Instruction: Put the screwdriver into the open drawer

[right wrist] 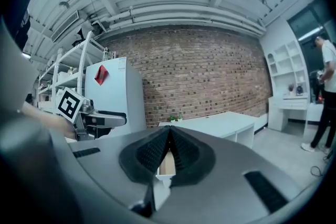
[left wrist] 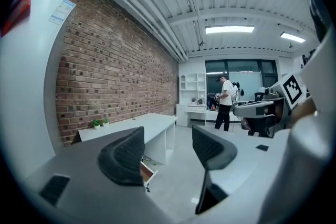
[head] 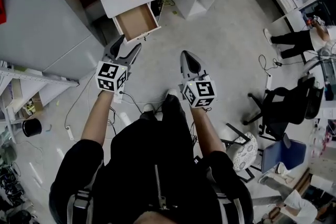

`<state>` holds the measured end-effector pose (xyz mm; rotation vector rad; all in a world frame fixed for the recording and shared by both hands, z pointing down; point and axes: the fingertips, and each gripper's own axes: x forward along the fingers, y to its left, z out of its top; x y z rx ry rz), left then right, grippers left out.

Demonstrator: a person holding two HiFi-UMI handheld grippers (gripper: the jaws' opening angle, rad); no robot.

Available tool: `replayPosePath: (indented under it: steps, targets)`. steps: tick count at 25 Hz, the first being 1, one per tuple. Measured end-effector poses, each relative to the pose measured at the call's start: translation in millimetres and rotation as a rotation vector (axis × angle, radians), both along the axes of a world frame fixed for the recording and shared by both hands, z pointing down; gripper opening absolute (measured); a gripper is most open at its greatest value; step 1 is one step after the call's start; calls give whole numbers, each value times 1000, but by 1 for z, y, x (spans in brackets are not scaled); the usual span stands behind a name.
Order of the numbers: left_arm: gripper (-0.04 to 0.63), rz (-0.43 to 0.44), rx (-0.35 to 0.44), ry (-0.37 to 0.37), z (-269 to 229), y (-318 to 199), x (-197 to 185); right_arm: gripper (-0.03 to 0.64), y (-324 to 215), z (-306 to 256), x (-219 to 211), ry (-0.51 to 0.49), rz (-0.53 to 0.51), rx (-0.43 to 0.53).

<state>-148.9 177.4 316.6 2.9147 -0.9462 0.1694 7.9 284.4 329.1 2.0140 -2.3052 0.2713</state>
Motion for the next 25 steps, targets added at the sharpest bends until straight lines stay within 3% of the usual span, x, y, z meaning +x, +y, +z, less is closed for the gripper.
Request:
replayPosePath:
  steps: [8, 17, 21, 25]
  targets:
    - [291, -108, -14, -23, 12, -98, 33, -3, -121, 11, 47, -18, -95, 9]
    - [291, -355, -47, -29, 15, -221, 68, -3, -278, 3, 102, -11, -314, 6]
    - [291, -450, -81, -64, 26, -251, 80, -3, -323, 3, 126, -13, -387, 2]
    - [291, -489, -113, -81, 40, -273, 85, -3, -352, 11, 138, -20, -417, -13]
